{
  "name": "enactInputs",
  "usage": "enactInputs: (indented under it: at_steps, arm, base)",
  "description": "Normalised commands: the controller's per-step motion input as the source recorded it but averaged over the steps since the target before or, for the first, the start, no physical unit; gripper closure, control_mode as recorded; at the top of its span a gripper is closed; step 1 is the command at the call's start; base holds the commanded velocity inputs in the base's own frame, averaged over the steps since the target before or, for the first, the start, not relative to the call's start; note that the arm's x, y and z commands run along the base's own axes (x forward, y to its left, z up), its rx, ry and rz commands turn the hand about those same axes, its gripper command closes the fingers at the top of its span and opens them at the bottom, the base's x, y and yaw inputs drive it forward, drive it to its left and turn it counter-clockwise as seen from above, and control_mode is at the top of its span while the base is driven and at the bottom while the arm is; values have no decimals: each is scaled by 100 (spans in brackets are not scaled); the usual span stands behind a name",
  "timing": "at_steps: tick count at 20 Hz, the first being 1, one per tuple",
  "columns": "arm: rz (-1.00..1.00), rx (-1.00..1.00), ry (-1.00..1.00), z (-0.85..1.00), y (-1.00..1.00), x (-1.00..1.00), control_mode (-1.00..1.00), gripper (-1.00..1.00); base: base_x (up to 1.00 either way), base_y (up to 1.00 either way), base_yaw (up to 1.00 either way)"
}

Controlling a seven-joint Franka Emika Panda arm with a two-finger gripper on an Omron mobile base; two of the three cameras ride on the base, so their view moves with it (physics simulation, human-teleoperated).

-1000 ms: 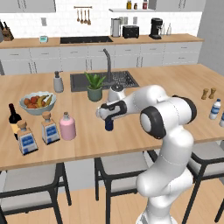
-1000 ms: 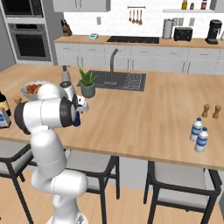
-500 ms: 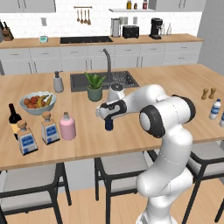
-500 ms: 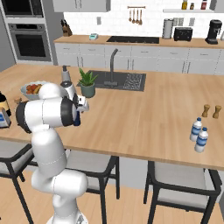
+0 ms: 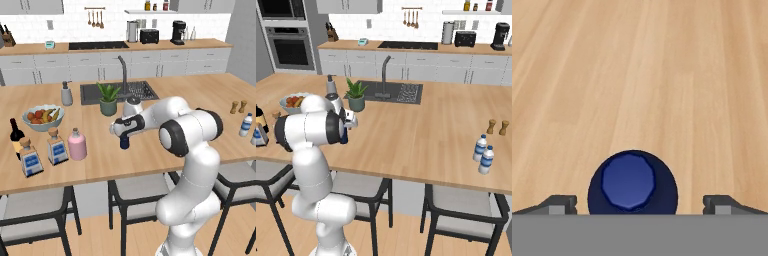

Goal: Move the plastic bottles in the middle to the plastics group, and the glass bottles in the middle to the glass group.

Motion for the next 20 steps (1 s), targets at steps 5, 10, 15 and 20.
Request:
enactInputs:
  at_steps: [5, 10, 15, 20]
  arm:
    - [0, 0, 0, -3, 0, 0, -100, 100]
    - [0, 0, 0, 0, 0, 0, -100, 100]
    - [-1, 0, 0, 18, -10, -5, -100, 100]
    - [-8, 0, 0, 36, -62, -5, -100, 100]
  base:
    - [0, 0, 0]
    - [0, 0, 0]
    - [0, 0, 0]
    - [0, 0, 0]
